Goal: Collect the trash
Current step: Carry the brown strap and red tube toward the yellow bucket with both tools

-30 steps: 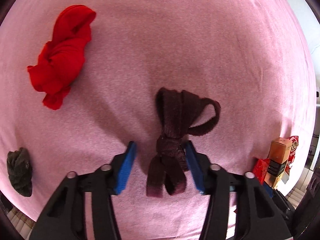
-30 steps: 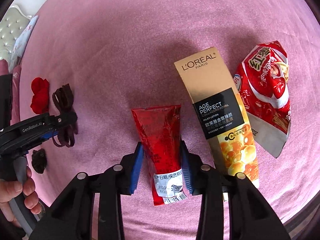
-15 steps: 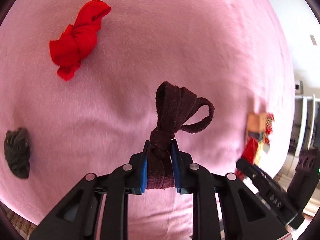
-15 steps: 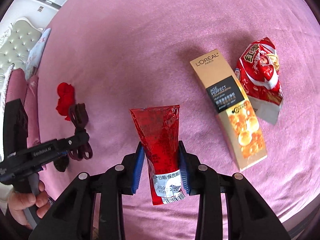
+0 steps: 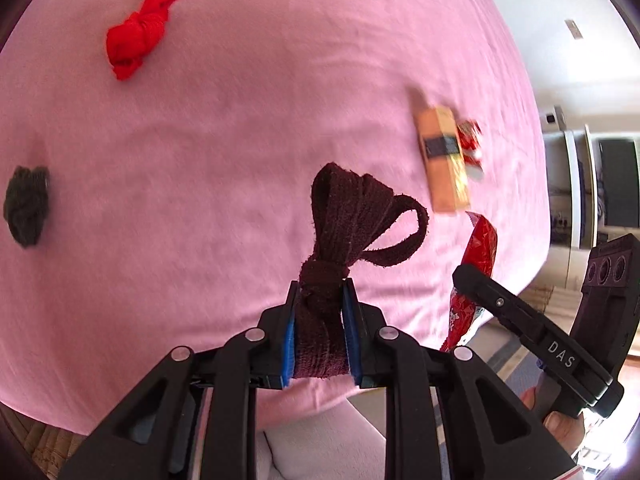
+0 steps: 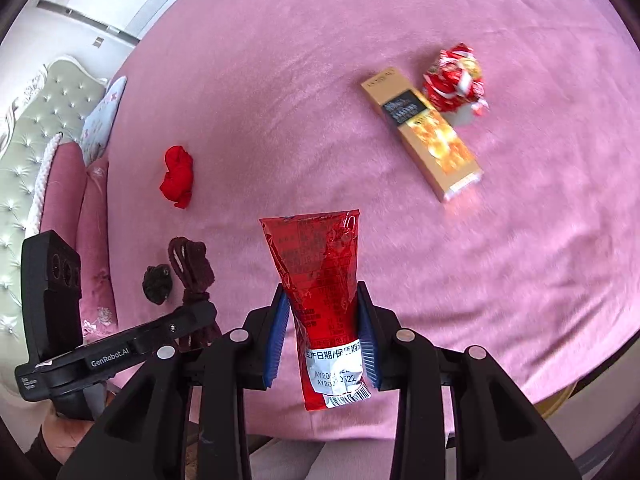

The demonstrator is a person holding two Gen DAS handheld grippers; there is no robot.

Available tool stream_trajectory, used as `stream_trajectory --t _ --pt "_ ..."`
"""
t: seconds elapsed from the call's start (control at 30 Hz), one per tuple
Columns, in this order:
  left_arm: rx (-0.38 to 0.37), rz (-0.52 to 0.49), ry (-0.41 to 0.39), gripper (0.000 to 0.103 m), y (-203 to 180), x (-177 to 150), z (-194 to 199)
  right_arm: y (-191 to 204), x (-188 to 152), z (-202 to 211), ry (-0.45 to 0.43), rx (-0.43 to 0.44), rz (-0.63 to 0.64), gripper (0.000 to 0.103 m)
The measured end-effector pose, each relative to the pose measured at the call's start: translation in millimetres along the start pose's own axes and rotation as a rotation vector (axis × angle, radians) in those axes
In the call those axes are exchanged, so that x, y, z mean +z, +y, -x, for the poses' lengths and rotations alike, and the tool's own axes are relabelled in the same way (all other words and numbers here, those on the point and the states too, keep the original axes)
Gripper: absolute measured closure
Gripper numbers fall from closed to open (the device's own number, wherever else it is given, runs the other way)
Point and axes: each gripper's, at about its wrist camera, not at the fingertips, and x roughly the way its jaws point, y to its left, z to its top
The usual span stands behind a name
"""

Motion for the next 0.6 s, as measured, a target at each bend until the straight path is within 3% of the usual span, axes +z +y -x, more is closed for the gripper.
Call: stream_trajectory --t 0.27,0.6 --pt "-0.008 -0.119 0.074 0.083 -64.2 -39.4 -31.4 -47.6 -42.0 31.9 -0.026 -0.010 -0.075 0.071" --pt "0.004 -0.219 0.199 0.083 -153.9 -76.6 -97.2 -148.7 -92.7 71.5 -0.045 -0.020 -0.248 0.071"
